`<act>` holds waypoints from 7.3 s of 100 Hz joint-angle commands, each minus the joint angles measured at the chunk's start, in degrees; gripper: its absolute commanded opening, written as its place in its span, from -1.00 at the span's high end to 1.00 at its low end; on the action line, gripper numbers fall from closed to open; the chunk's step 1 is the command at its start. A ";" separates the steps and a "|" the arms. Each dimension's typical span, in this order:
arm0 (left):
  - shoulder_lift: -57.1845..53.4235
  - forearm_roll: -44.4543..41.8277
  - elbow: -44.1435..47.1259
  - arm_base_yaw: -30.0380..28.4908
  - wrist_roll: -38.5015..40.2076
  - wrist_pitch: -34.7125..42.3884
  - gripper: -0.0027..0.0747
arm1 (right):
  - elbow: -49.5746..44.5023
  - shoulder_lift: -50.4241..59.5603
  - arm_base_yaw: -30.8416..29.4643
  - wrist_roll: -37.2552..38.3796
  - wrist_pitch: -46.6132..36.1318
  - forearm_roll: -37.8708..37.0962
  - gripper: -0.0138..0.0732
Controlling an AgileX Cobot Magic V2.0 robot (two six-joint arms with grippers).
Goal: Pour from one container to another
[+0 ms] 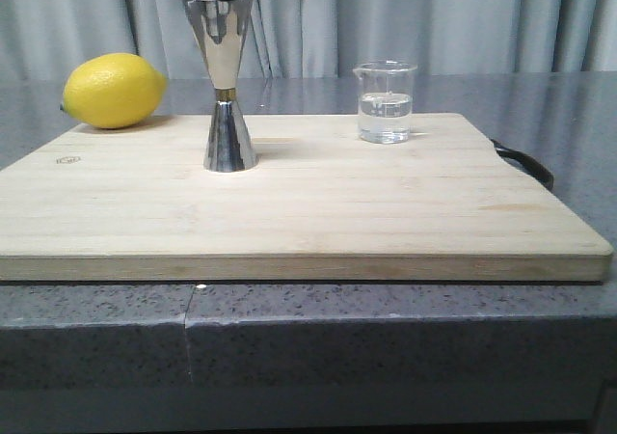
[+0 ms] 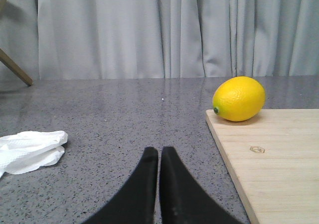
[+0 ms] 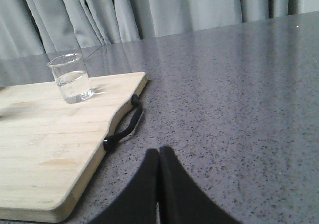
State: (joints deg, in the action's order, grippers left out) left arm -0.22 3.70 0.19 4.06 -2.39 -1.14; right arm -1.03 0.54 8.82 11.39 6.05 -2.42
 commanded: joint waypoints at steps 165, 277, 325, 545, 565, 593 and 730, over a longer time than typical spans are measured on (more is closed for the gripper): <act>29.61 28.50 -28.96 2.46 -20.99 -14.68 0.65 | 22.48 -36.23 -0.08 0.76 -5.50 3.64 0.83; 75.60 30.59 -32.17 43.44 -22.39 37.81 -0.24 | 22.48 -69.10 4.66 0.76 -41.30 -1.08 -0.17; 83.55 22.60 -38.34 43.44 -11.93 40.69 -0.24 | 22.48 -69.10 4.66 0.76 -42.59 -1.08 -0.17; 86.57 15.80 -38.68 46.13 -4.25 52.98 0.98 | 23.26 -80.62 4.66 3.73 -64.01 -10.92 -0.17; 85.40 15.04 -38.68 46.13 -4.25 50.72 0.98 | 26.72 -86.58 4.66 3.73 -66.44 -11.83 -0.18; 85.40 14.97 -38.68 46.13 -4.25 50.23 0.98 | 32.16 -90.50 4.66 3.73 -66.46 -16.51 -0.18; 85.40 14.68 -38.68 46.13 -4.25 49.85 0.98 | 45.31 -102.18 4.66 3.73 -66.22 -21.91 -0.49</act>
State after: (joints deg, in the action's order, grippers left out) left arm 87.64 19.08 -37.05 49.83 -6.96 44.22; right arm 42.41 -103.32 13.48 14.98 -55.32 -24.39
